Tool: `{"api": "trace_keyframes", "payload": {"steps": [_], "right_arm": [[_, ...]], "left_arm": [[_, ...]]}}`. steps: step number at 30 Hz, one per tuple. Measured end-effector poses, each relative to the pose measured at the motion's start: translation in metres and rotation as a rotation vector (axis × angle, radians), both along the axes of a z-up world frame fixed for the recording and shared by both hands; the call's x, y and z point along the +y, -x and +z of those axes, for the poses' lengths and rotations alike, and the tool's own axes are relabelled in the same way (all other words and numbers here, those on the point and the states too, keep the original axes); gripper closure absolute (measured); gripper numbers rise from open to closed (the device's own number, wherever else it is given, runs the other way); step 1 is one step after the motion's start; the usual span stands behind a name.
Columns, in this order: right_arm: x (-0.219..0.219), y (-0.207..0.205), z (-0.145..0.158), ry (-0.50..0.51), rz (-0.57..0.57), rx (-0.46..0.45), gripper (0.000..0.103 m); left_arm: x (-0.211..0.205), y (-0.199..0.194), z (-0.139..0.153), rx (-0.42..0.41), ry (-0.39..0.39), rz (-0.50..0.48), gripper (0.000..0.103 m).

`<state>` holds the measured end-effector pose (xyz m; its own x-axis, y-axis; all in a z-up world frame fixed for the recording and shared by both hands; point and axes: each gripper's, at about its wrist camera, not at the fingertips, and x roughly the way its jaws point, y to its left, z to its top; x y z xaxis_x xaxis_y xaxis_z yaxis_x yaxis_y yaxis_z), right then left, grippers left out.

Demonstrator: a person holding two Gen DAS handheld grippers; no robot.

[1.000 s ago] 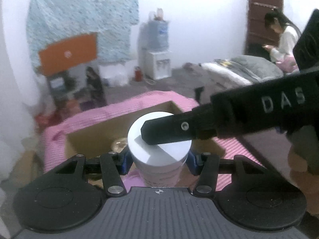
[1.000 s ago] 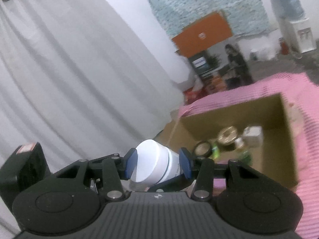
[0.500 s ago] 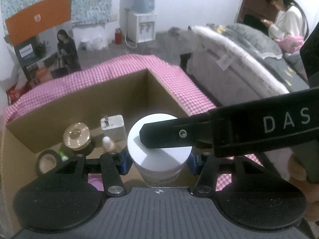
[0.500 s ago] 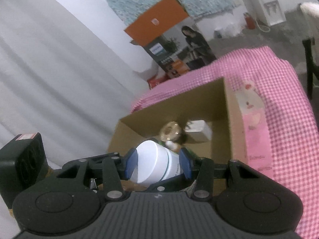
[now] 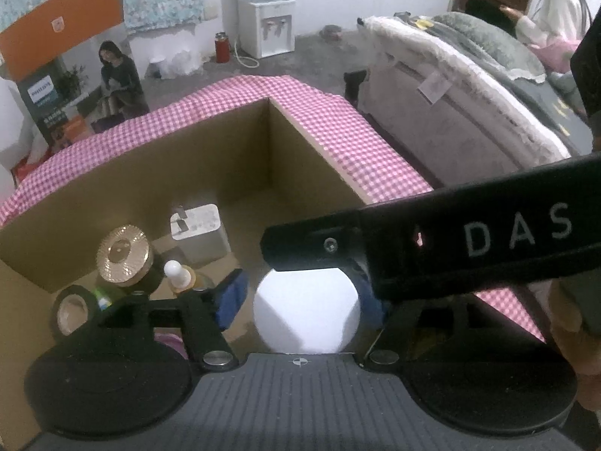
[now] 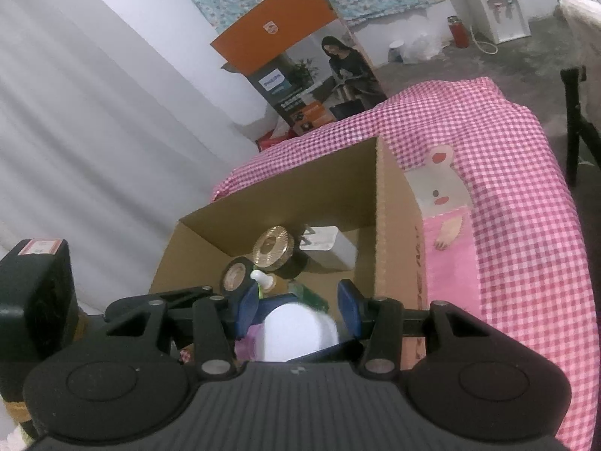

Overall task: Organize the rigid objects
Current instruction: 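Carry the white jar with the right gripper into the box and lower it, then open the right gripper to release the white jar and withdraw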

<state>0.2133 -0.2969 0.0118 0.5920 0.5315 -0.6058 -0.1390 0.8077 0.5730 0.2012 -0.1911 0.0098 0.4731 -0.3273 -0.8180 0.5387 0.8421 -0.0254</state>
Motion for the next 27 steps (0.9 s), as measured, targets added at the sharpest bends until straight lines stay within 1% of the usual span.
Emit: {"api": "trace_keyframes", "payload": {"steps": [2,4,7,9,13,14,15,17,18,19,22,24,27], "right_arm": [[-0.001,0.002,-0.001,-0.002,-0.005,-0.002,0.052],[-0.003,0.005,0.001,-0.001,-0.011,-0.014,0.052],[-0.004,0.012,0.008,-0.006,-0.021,-0.035,0.051],[-0.005,0.017,0.013,-0.014,-0.032,-0.056,0.047],[-0.006,0.038,0.03,-0.018,-0.064,-0.115,0.044],[-0.006,0.045,0.034,-0.023,-0.072,-0.132,0.04],[-0.007,0.052,0.039,-0.03,-0.081,-0.151,0.037],[-0.007,0.066,0.048,-0.034,-0.102,-0.184,0.033],[-0.007,0.072,0.052,-0.033,-0.113,-0.197,0.029],[-0.007,0.079,0.055,-0.032,-0.123,-0.211,0.027],[-0.003,0.102,0.065,-0.019,-0.151,-0.253,0.019],[0.001,0.118,0.07,-0.006,-0.169,-0.281,0.004],[0.008,0.143,0.071,0.025,-0.197,-0.327,0.0]], "left_arm": [[0.0,0.003,0.002,-0.017,0.0,-0.003,0.031],[0.002,0.007,0.007,-0.038,0.007,-0.007,0.03],[0.007,0.015,0.015,-0.077,0.015,-0.005,0.024],[0.011,0.021,0.021,-0.096,0.027,-0.007,0.024],[0.025,0.038,0.039,-0.14,0.063,0.003,0.019],[0.03,0.044,0.044,-0.152,0.077,0.007,0.016],[0.034,0.048,0.048,-0.162,0.089,0.011,0.015],[0.043,0.059,0.056,-0.185,0.108,0.021,0.007],[0.048,0.065,0.059,-0.2,0.114,0.029,0.005],[0.053,0.071,0.062,-0.217,0.119,0.042,0.002],[0.07,0.086,0.069,-0.252,0.136,0.082,0.0],[0.083,0.095,0.072,-0.274,0.148,0.114,0.0],[0.099,0.105,0.07,-0.302,0.133,0.203,0.0]]}}
